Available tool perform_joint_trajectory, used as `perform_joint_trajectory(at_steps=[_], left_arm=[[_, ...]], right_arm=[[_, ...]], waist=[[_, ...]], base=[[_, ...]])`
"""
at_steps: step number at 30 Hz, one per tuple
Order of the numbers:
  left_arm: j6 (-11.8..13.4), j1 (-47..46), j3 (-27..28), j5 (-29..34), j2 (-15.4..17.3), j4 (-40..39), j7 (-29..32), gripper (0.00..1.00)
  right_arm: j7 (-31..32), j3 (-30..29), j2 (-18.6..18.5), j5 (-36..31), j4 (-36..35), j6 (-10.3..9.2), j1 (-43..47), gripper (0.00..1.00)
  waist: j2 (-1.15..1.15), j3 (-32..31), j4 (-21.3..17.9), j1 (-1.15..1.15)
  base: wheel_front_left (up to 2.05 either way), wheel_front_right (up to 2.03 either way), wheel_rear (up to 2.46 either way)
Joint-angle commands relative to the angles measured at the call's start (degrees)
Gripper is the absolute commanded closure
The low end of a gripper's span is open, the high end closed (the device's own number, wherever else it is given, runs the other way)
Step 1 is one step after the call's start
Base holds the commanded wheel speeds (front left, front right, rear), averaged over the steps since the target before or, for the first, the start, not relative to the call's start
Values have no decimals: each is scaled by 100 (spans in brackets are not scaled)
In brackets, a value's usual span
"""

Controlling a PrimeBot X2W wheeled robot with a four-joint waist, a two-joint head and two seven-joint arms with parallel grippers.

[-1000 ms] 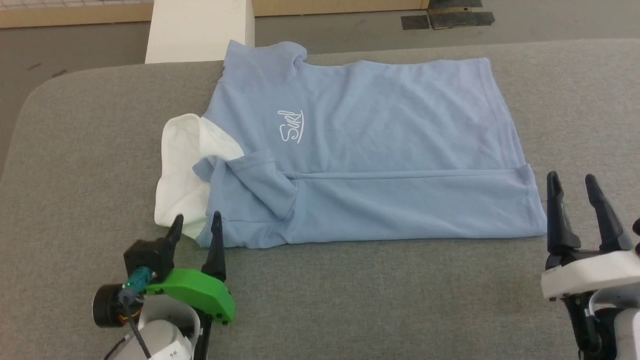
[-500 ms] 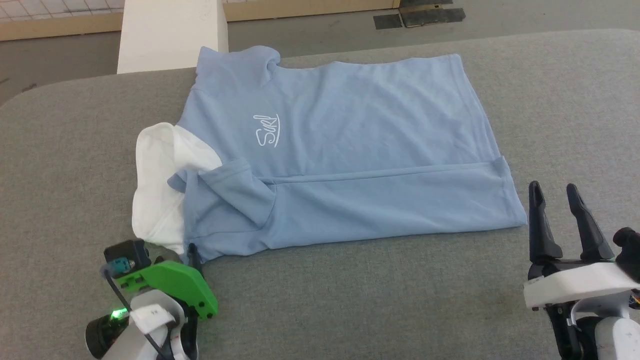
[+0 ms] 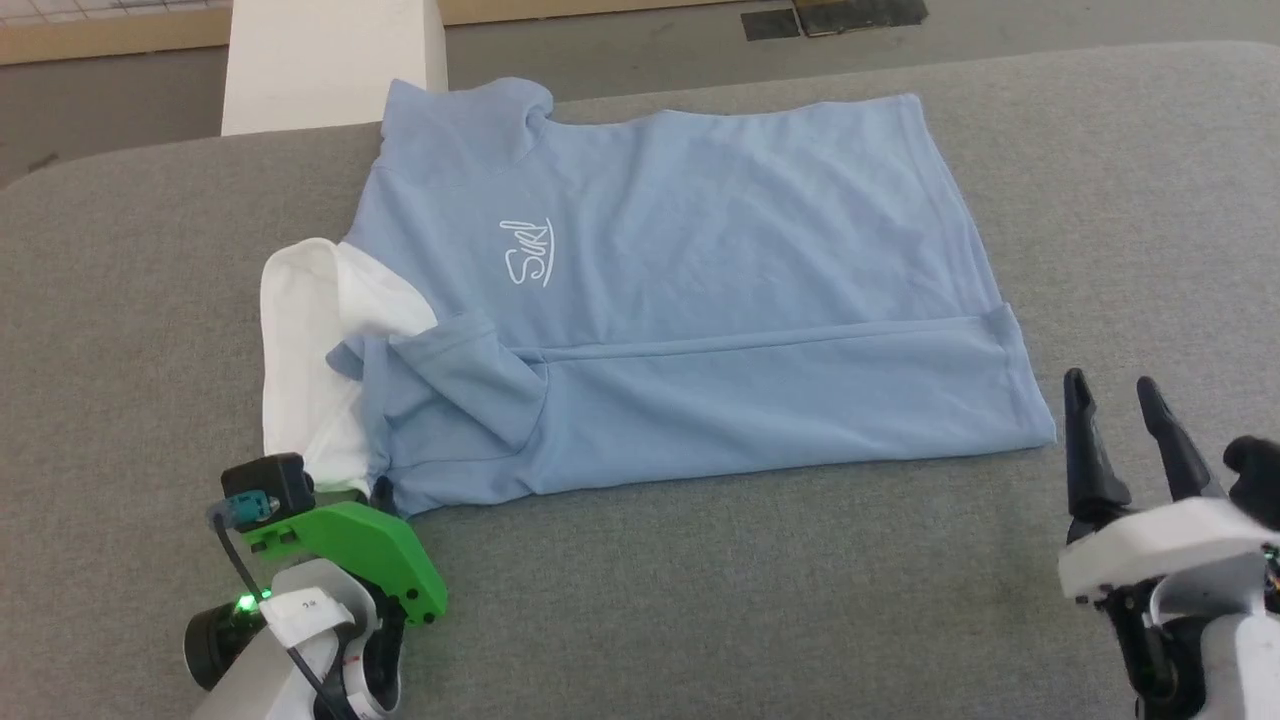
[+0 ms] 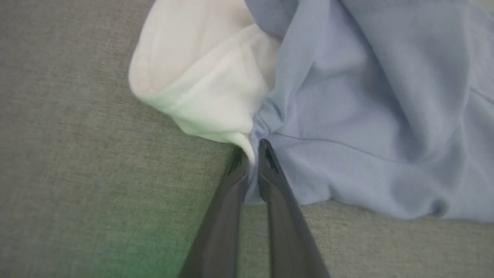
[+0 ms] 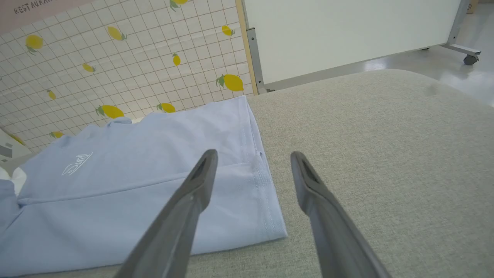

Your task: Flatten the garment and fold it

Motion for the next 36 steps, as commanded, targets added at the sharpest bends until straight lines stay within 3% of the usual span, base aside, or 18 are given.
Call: perform_joint_trajectory(at_steps=[1, 7, 15, 17, 19, 20, 23, 29, 36], left_arm=[[-46, 32, -88, -27, -53, 69, 34, 100], [-132, -62, -176, 36, -79, 58, -17, 100], [-249, -186, -262, 90, -95, 45, -67, 100], [-277, -206, -275, 94, -88, 50, -79, 100], [-285, -212, -280, 94, -87, 51, -84, 100], [-291, -216, -284, 92, -88, 52, -84, 100], [-336, -235, -300, 116, -79, 47, -140, 100], [-319, -185, -227, 281, -13, -115, -578, 100], [21, 301, -200, 412, 353, -853, -536, 100]], right_arm=[[195, -88, 5, 5, 137, -9, -189, 0], [1886, -590, 5, -44, 977, -9, -798, 0], [3979, -974, 6, -545, 1273, -9, -1316, 0], [4434, -1025, 6, -533, 1271, -9, -1379, 52], [4711, -1025, 6, -544, 1257, -9, -1369, 83], [4783, -1030, 6, -555, 1227, -9, -1365, 100], [4759, -1018, 6, -553, 1056, -9, -1344, 100], [3836, -1120, 6, -265, 640, -9, -1106, 100], [3295, -1141, 6, 29, -76, -9, -339, 100]], waist=[[0, 15, 29, 0], [0, 57, 157, 0], [0, 230, 341, 0], [0, 277, 376, 0], [0, 296, 390, 0], [0, 301, 396, 0], [0, 287, 408, 0], [0, 97, 423, 0], [0, -205, 405, 0]], base=[[0, 0, 0], [0, 0, 0], [0, 0, 0], [0, 0, 0], [0, 0, 0], [0, 0, 0], [0, 0, 0], [0, 0, 0], [0, 0, 0]])
